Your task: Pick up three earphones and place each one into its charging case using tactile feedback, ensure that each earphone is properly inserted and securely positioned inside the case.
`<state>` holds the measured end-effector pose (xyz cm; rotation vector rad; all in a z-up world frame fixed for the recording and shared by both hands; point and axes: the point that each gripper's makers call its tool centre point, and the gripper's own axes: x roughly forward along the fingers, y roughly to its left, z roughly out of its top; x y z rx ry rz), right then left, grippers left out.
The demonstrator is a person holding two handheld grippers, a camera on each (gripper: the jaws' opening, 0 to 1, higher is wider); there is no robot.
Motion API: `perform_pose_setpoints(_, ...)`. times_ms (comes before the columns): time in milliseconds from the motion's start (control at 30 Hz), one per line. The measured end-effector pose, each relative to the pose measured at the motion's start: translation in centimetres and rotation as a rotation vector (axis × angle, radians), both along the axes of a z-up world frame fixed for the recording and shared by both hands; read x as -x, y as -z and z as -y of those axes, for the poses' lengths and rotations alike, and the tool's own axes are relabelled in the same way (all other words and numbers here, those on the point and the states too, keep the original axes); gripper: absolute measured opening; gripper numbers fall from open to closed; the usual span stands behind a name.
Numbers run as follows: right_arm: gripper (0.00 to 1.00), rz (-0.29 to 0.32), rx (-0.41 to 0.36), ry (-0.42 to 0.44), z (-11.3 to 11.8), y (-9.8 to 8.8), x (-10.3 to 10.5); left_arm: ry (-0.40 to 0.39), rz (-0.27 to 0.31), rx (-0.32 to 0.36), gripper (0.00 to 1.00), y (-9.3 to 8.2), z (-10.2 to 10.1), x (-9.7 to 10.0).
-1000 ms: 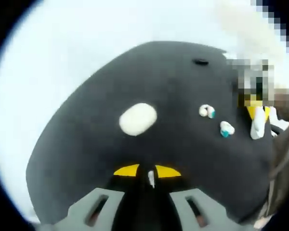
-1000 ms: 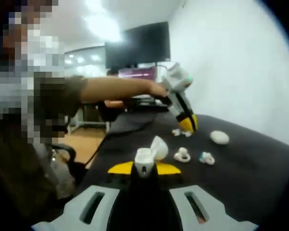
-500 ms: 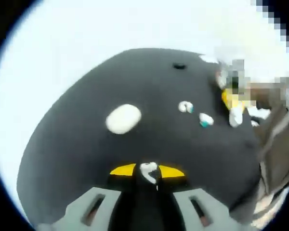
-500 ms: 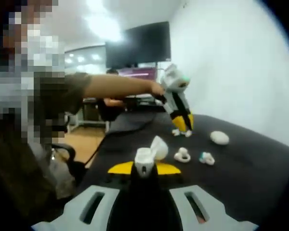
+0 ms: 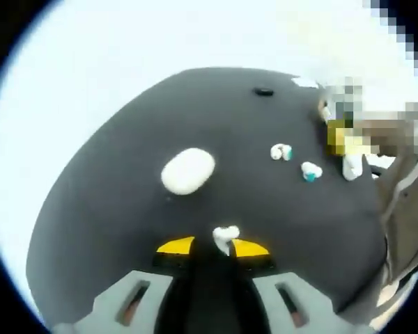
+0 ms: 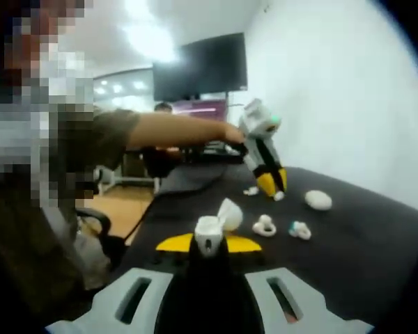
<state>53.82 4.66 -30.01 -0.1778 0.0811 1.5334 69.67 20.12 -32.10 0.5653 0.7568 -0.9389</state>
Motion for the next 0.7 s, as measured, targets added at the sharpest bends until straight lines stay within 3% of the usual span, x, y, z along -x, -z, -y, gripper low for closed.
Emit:
perform_pose_setpoints(200,0.17,-0.001,-0.001,0.001,0.1,0.0,0.0,-0.031,0.008,0.091,0.20,-0.3,1.5,-0.8)
perform_pose_setpoints(300,0.17,-0.003,-0.003,0.000,0.1,0.0,0.0,-0.028,-0.011,0.093,0.23,-0.2,2.2,-0.6)
perform_pose_setpoints(400,0.17,-0.006,-0.009,-0.002,0.1,-0.1,0.0,-0.023,-0.040,0.049,0.24,0.6,2.4,0.1)
perform_pose_setpoints(500,0.17,-0.004,-0.010,-0.002,0.1,-0.2,0.0,-0.022,-0.016,0.050,0.24,0.6,2.8,0.2)
perform_pose_setpoints(633,0.17,-0.002,-0.009,-0.001,0.2,-0.1,0.0,-0.022,-0.010,0.141,0.22,-0.5,3.8,0.0)
perform_pose_setpoints(700,0.17,-0.001,-0.007,0.000,0.2,-0.1,0.1,-0.040,-0.006,0.197,0.17,-1.6,3.7,-0.5)
